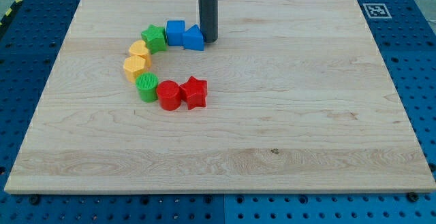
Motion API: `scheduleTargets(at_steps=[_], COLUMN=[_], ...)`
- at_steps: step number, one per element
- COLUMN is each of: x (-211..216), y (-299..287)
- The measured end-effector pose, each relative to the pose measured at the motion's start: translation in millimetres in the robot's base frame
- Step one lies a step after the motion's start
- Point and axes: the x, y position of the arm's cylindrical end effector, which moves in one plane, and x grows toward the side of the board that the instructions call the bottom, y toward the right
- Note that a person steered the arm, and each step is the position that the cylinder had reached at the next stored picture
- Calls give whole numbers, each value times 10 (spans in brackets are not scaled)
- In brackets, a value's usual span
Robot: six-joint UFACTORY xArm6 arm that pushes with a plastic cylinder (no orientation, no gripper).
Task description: Slide the cube to the top side of the board
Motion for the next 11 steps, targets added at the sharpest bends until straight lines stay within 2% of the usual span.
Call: scheduleTargets(at_steps=[1,3,4,5,7,9,10,11], x=[0,363,399,377,8,228,132,-170], y=[0,28,-186,-274,-317,-627,-897,-922])
